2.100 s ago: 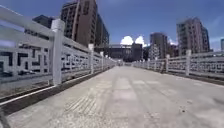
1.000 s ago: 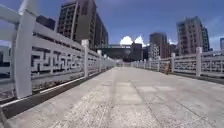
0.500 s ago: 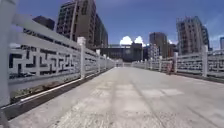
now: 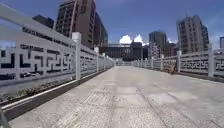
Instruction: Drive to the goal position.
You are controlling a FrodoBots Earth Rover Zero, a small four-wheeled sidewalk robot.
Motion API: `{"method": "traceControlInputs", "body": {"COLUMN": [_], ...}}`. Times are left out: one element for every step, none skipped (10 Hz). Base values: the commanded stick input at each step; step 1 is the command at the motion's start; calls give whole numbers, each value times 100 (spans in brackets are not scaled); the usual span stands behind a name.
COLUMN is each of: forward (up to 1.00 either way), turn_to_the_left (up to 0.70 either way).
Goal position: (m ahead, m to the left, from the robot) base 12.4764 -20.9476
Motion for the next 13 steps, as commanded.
{"method": "traceControlInputs", "body": {"forward": [70,70,70,70,70,70,70,70,70,70,70,70,70], "turn_to_the_left": [0,-9,-6,0,0,0,0,0,0,0,0,0,0]}}
